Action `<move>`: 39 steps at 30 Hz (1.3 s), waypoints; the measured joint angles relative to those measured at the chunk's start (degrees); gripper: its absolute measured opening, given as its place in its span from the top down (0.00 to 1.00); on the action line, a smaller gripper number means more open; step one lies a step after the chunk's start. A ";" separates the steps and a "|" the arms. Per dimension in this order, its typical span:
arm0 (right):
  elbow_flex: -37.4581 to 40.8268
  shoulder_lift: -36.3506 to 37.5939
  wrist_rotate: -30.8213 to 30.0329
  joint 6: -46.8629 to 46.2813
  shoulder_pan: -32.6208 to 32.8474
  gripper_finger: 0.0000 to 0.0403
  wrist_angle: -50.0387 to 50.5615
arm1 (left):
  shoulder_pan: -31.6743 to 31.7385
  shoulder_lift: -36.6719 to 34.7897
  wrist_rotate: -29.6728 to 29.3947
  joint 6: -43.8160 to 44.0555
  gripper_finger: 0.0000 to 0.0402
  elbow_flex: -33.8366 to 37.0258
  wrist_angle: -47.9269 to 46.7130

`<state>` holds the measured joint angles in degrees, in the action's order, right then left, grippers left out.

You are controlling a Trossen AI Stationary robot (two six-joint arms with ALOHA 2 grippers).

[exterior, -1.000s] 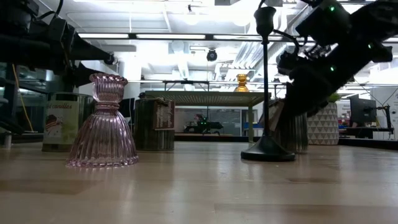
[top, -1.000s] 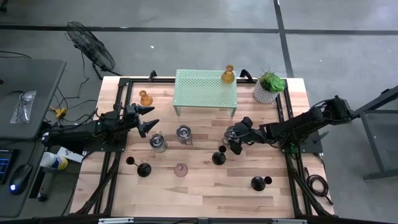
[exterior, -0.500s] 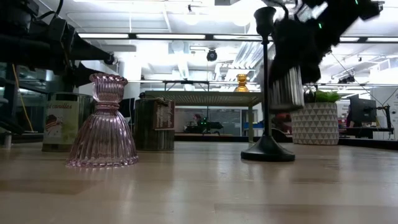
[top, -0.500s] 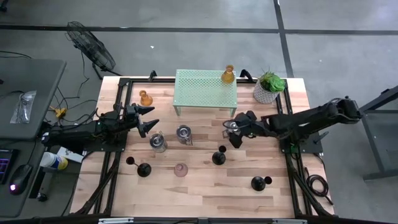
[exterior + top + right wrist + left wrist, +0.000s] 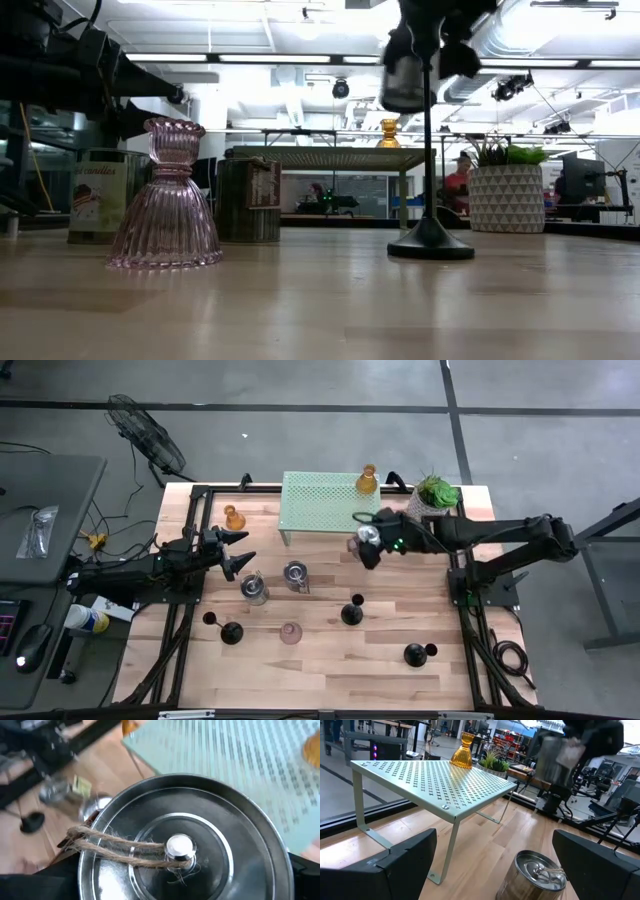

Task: Pick & Place candle stick holders
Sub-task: Put the orange scented candle on the shelf

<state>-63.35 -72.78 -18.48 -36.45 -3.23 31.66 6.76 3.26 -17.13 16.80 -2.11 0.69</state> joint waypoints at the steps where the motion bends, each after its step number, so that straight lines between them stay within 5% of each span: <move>1: -1.47 -1.02 -0.02 0.00 -0.65 0.14 0.06 | -0.01 -0.01 -0.01 0.02 0.03 0.00 0.00; 16: -23.13 -18.85 -1.07 2.82 -8.98 0.14 -0.11 | 0.01 0.01 0.01 -0.01 0.03 0.00 0.00; 29: -43.33 -36.04 -2.51 18.43 -12.42 0.14 -0.24 | -0.01 -0.01 0.00 0.01 0.03 0.00 0.00; 39: -57.65 -48.42 -5.13 19.92 -16.29 0.14 -0.62 | 0.00 0.00 -0.01 0.00 0.03 0.00 0.00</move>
<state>-121.00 -121.19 -23.61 -16.52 -19.52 31.04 6.76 3.26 -17.14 16.81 -2.11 0.69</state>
